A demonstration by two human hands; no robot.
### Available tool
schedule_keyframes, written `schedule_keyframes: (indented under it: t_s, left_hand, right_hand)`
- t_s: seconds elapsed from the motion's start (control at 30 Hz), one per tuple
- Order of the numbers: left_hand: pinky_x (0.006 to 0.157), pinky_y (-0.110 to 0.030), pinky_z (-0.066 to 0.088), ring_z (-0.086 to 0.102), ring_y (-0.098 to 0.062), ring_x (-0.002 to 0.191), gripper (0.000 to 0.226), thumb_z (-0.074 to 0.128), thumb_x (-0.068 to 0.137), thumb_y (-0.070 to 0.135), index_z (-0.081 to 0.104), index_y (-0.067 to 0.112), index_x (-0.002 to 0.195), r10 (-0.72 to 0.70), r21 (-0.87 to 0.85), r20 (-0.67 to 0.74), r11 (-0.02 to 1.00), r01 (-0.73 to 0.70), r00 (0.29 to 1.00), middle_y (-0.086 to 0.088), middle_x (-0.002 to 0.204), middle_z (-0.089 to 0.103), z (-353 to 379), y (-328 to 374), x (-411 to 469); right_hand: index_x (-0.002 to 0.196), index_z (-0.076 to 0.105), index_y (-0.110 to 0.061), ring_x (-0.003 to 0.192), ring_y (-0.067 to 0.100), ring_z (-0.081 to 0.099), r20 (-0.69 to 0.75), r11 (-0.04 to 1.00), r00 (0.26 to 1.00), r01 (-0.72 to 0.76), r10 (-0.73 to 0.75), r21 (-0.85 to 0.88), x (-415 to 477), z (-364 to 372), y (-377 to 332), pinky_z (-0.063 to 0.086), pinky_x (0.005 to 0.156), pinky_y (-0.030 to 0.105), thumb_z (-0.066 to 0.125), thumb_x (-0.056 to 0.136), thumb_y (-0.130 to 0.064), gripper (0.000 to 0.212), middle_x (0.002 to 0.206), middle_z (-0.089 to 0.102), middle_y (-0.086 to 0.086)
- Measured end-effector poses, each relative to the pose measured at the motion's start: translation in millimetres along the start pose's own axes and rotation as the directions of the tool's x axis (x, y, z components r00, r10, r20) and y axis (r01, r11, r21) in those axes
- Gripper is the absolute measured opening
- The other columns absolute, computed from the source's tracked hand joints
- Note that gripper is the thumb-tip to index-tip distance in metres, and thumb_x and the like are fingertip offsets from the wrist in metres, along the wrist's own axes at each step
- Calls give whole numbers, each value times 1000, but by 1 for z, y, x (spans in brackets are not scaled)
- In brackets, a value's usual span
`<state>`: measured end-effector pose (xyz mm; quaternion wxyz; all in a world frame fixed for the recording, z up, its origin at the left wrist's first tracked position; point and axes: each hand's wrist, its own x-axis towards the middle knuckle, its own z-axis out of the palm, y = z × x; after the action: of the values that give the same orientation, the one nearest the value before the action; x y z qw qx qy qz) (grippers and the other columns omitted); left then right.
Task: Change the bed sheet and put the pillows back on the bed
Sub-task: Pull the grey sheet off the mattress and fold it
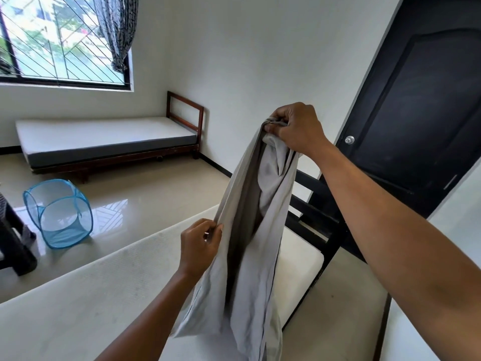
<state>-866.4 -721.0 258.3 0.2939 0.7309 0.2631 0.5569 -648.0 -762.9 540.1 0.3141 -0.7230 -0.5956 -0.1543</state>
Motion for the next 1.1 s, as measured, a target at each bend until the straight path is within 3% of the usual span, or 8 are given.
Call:
schedule_keyframes:
  t_s: [0.3, 0.57, 0.73, 0.83, 0.9, 0.97, 1.03, 1.1]
  left_hand:
    - [67, -13, 55, 68, -6, 72, 35, 75, 88, 7, 60, 17, 118, -159, 61, -64, 985, 163, 985, 13, 79, 67, -21, -4, -7]
    - [65, -38, 51, 57, -11, 64, 20, 61, 99, 11, 67, 13, 80, -351, 205, -27, 915, 348, 936, 0, 69, 63, -28, -14, 27]
    - [56, -24, 37, 51, -4, 58, 20, 61, 98, 13, 65, 13, 78, -127, 184, 100, 977, 107, 987, 9, 62, 55, -47, 29, 94]
    - [57, -25, 34, 52, -2, 59, 20, 64, 95, 12, 64, 10, 75, 10, 200, 287, 977, -70, 958, 8, 60, 54, -43, 61, 124]
    - [60, -31, 39, 54, -10, 62, 17, 63, 94, 17, 68, 11, 78, 74, 193, 378, 969, -157, 923, 3, 64, 60, -34, 81, 135]
    - [60, -31, 41, 54, -13, 61, 18, 63, 94, 20, 68, 14, 78, 122, 134, 393, 973, -188, 911, 2, 65, 62, -28, 99, 141]
    - [58, -27, 43, 54, -8, 60, 17, 70, 93, 26, 70, 16, 79, 130, 74, 362, 983, -168, 923, 7, 66, 63, -30, 107, 142]
    - [59, -23, 44, 58, -8, 64, 21, 79, 85, 39, 71, 20, 87, 107, 86, 355, 986, -146, 929, 8, 73, 67, -36, 102, 136]
  right_hand:
    - [94, 79, -26, 91, 14, 70, 22, 998, 998, -65, 65, -6, -2, 0, 26, 60, 84, 42, 77, 84, -33, 13, 90, 76, -7]
    - [89, 77, -21, 87, 19, 70, -76, 992, 989, -125, 128, 34, -2, -5, 48, 57, 75, 36, 75, 85, -38, 17, 85, 74, -4]
    - [131, 63, -22, 105, 20, 68, 78, 931, 930, -349, 358, -109, -23, -14, 84, 53, 87, 33, 74, 90, -34, 44, 111, 71, 7]
    - [152, 45, -26, 54, -2, 47, 350, 980, 930, -164, 115, 115, -42, -10, 50, 41, 63, 16, 80, 90, -28, 71, 59, 50, -11]
    - [154, 42, -32, 55, 3, 43, 498, 972, 861, -18, -105, 235, -56, 9, 20, 39, 59, 18, 78, 91, -30, 73, 61, 50, -10]
    - [135, 62, -23, 69, 10, 55, 584, 979, 792, 87, -180, 184, -65, 32, 3, 49, 71, 27, 77, 91, -36, 48, 82, 65, -1]
    - [93, 69, -11, 68, 16, 55, 556, 989, 819, 91, -143, 121, -67, 44, -2, 47, 69, 39, 77, 89, -37, 27, 77, 63, 3]
    - [80, 68, -8, 64, 17, 53, 492, 992, 863, 77, -118, 103, -66, 42, -5, 42, 64, 37, 75, 89, -30, 25, 70, 63, 4]
